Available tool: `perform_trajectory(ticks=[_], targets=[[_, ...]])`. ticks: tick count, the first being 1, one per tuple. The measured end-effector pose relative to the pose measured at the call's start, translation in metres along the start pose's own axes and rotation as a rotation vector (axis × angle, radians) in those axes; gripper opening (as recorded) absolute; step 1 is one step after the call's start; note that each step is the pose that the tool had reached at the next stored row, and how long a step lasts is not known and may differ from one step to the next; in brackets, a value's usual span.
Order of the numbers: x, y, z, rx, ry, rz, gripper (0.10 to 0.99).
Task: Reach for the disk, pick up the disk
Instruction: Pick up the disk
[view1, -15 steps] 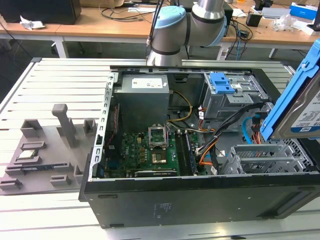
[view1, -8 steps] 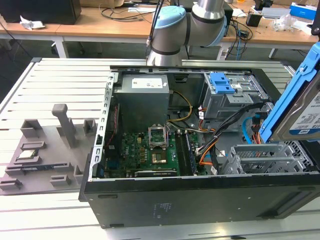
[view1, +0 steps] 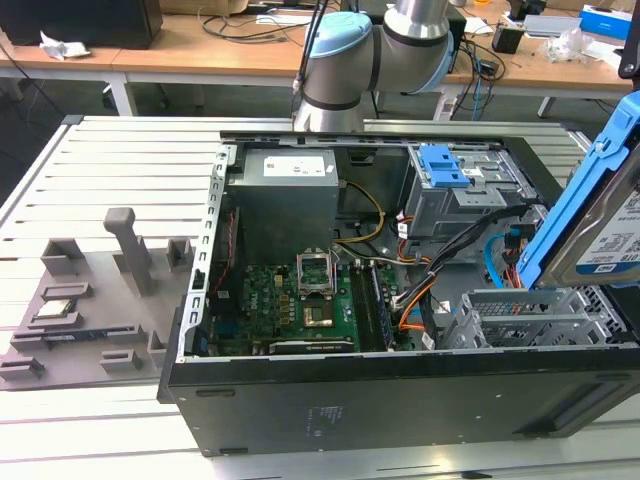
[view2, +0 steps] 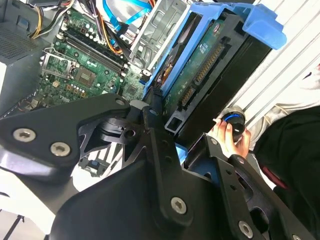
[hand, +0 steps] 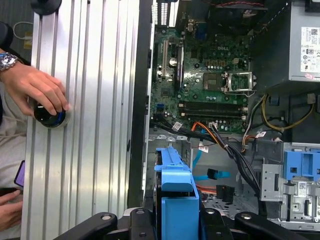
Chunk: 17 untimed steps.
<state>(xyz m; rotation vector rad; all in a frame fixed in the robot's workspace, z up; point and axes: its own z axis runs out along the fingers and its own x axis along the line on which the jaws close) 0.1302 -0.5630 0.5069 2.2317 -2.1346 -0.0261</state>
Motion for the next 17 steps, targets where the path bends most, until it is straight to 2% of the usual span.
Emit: perform_trajectory(ticks=[10,14,16,17], targets=[[0.0,-0.0007,0.0147,0.0,-0.0012,0.0,0.365],[0.0,-0.0008,0.0154,0.002,-0.0335,-0.001,0.365],[-0.0001,-0.0008,0.0156,0.002,-0.0409,-0.001,0.365],[-0.0006,-0.0008,0.0158,0.002,-0.041,0.002,0.365]])
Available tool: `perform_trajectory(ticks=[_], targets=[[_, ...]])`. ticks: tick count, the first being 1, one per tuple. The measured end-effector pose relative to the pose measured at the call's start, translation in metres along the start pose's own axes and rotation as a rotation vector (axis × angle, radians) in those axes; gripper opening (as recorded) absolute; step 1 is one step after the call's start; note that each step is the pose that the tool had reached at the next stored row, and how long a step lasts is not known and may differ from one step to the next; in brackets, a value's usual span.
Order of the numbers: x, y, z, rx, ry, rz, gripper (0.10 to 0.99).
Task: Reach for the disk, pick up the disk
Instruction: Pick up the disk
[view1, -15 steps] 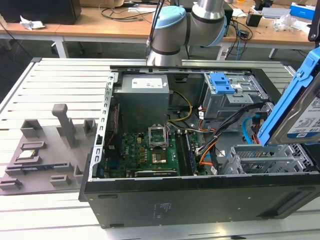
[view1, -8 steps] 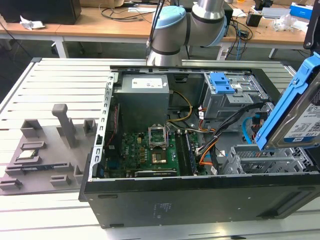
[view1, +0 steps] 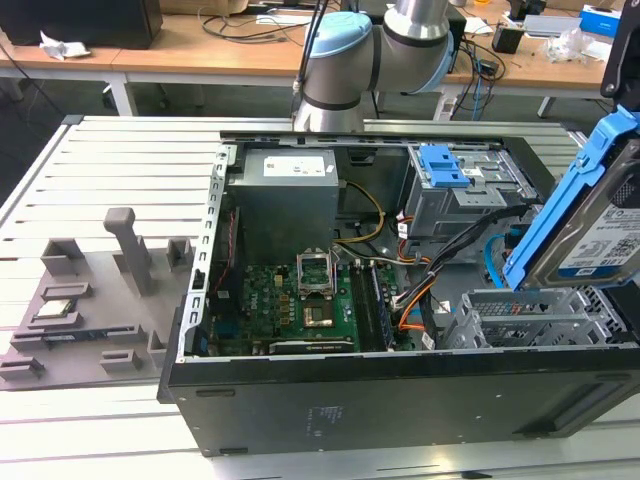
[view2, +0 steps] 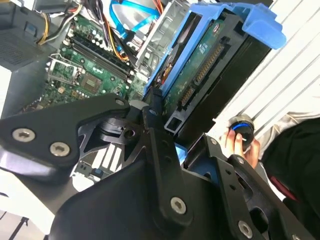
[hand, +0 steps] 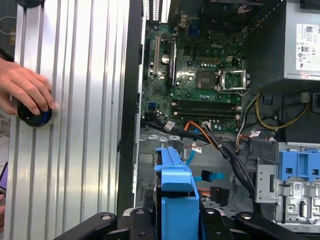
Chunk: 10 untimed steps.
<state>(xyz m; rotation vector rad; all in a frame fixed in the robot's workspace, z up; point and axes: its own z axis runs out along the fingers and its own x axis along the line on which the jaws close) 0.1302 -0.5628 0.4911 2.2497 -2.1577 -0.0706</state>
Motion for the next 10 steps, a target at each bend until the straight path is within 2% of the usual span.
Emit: perform_trajectory(ticks=[3,6,8,10], targets=[[-0.0016,-0.0001,0.0007,0.0,-0.0007,0.015,0.365],[-0.0073,-0.0003,0.0013,0.0,-0.0007,0.015,0.365],[-0.0142,-0.0006,0.0016,0.0,-0.0007,0.015,0.365],[-0.015,-0.0007,0.0022,0.0,-0.0008,0.015,0.365]])
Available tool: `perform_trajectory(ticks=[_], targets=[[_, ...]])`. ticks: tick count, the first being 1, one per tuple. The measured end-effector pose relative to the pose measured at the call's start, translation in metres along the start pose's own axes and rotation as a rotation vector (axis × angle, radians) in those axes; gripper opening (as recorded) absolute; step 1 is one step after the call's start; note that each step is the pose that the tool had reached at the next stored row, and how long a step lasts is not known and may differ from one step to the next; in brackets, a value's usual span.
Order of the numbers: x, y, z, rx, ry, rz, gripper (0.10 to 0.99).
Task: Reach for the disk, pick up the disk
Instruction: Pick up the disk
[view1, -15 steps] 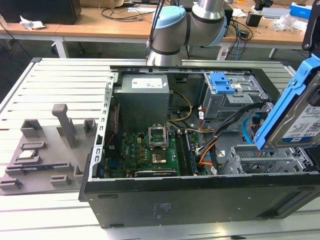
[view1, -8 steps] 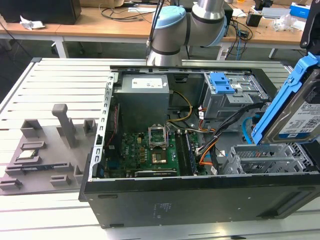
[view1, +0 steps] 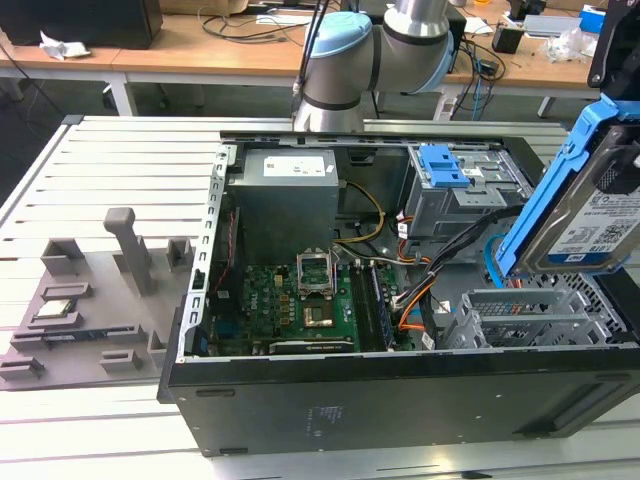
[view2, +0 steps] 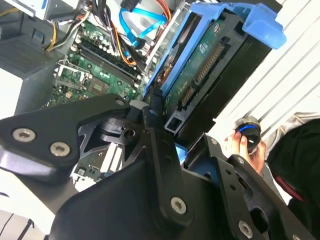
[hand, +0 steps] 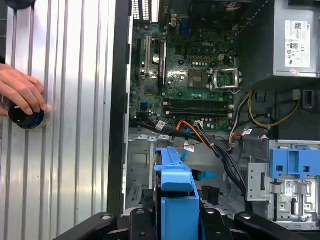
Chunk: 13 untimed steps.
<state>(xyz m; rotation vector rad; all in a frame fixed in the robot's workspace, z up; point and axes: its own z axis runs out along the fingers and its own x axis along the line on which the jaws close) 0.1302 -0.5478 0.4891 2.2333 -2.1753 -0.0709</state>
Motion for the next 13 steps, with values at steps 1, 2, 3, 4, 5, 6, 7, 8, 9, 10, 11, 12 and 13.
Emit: perform_trajectory(ticks=[1,2,3,4,5,6,7,8,9,10,11,12,13], targets=[[0.0,-0.0001,0.0006,0.0,0.0,0.0,0.365],[0.0,-0.0001,0.0013,0.0,0.0,0.0,0.365],[0.0001,-0.0006,0.0119,0.0,0.0003,0.0,0.365],[0.0003,-0.0011,0.0225,0.0,0.0003,0.0,0.365],[0.0004,-0.0013,0.0272,0.0,0.0002,0.0,0.365],[0.0005,-0.0015,0.0313,0.0,0.0002,0.0,0.365],[0.0005,-0.0005,0.0323,0.0,0.0,0.0,0.365],[0.0005,0.0013,0.0327,0.0,0.0001,0.0,0.365],[0.0006,0.0022,0.0328,0.0,0.0004,0.0,0.365],[0.0005,0.0023,0.0328,0.0,0.0003,0.0,0.365],[0.0005,0.0023,0.0329,0.0,0.0003,0.0,0.365],[0.0005,0.0023,0.033,0.0,0.0003,0.0,0.365],[0.0005,0.0023,0.033,0.0,0.0003,0.0,0.365]])
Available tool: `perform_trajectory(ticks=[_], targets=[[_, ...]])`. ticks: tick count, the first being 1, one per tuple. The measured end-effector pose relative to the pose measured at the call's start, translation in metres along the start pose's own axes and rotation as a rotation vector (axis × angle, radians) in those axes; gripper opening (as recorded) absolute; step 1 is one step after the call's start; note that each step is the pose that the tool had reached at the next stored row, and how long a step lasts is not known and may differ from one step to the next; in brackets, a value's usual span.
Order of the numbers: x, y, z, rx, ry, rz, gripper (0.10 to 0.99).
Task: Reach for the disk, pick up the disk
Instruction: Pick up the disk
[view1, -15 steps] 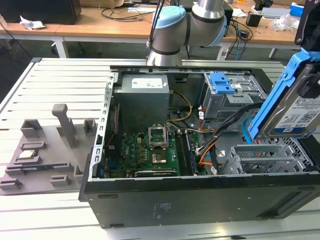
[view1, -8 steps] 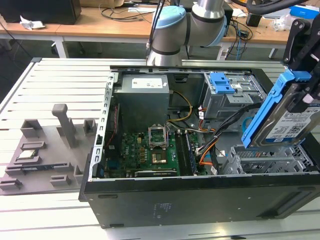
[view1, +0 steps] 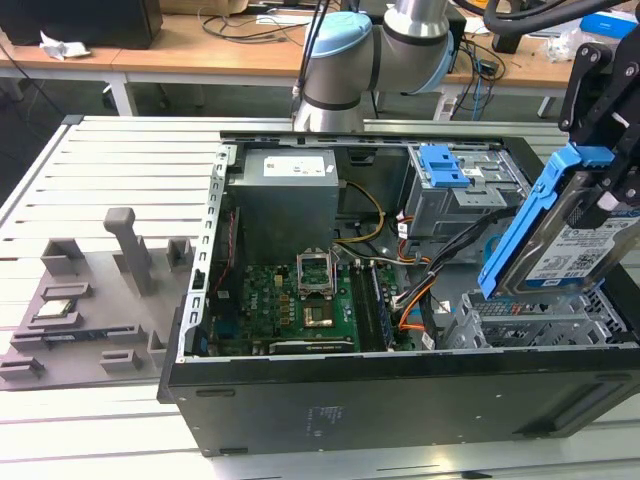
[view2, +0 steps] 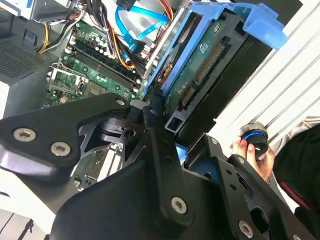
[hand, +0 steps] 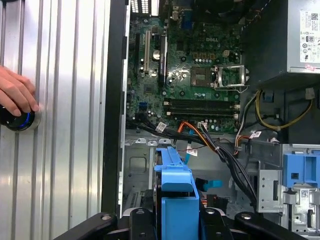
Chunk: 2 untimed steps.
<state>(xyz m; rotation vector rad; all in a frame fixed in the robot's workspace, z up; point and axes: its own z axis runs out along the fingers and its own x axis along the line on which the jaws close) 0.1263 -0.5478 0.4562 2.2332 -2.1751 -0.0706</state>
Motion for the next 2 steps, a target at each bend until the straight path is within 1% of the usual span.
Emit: perform_trajectory(ticks=[2], targets=[[0.0,0.0,0.0001,0.0,-0.0001,0.0,0.365]])
